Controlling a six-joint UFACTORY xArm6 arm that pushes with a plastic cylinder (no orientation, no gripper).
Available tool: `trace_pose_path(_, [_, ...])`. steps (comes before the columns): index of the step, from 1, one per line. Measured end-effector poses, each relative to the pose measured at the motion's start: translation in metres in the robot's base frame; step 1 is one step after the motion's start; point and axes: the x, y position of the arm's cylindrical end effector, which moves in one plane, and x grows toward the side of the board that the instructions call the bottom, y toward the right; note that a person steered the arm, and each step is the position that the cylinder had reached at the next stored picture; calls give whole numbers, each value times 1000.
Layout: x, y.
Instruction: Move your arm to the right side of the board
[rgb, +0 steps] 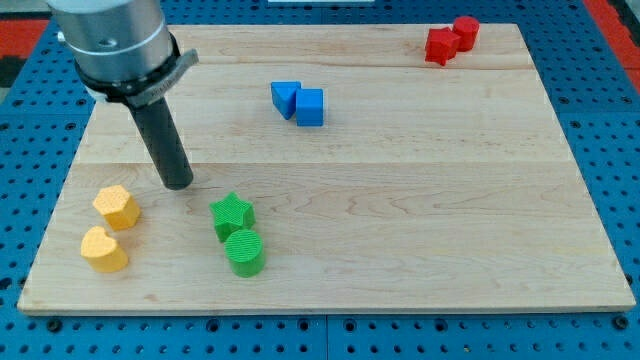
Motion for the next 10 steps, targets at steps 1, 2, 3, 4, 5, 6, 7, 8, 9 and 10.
trace_pose_path(1, [-9,-13])
trace_pose_path(2, [-9,-29])
trace_pose_path(3, [-9,-44])
trace_pose_path(4, [-9,-61])
trace_pose_path(5, [-11,-63])
trace_pose_path(6, [-19,-68])
trace_pose_path(7, [-27,-76])
trace_pose_path(8, [-35,-81])
trace_pose_path(9, [-42,-87])
trace_pose_path(10, [-46,-93])
